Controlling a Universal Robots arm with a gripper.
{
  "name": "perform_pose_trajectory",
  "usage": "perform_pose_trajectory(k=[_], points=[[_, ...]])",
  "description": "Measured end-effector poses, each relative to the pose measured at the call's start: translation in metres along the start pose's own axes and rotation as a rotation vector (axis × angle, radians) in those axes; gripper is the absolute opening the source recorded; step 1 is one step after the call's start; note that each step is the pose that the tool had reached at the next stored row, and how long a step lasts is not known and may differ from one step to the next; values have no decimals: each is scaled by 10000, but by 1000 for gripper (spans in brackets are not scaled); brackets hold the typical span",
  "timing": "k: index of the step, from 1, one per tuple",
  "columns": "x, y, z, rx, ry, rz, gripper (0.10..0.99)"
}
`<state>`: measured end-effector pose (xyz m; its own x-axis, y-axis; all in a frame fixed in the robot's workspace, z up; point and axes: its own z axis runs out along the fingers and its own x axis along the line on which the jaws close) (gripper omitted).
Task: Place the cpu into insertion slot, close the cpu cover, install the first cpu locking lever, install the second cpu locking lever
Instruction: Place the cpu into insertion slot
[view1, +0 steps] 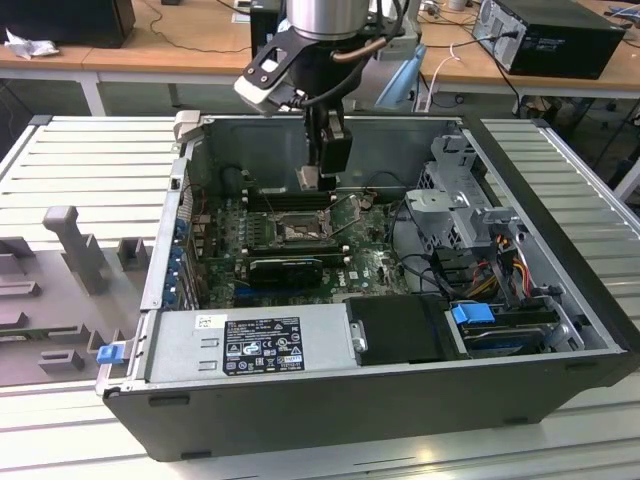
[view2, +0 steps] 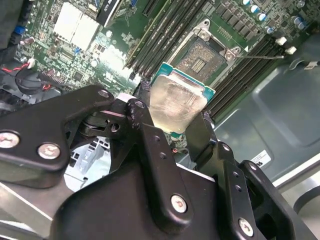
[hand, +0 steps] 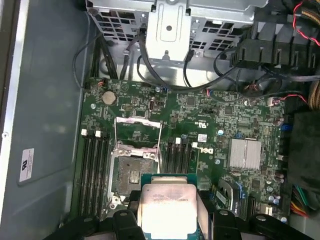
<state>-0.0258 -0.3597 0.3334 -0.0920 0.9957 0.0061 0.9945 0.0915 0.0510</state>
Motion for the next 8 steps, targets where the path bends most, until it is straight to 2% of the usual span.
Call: perform_pose_trajectory(k=[8], points=[[-2,-12,229,-3,1,110,525]])
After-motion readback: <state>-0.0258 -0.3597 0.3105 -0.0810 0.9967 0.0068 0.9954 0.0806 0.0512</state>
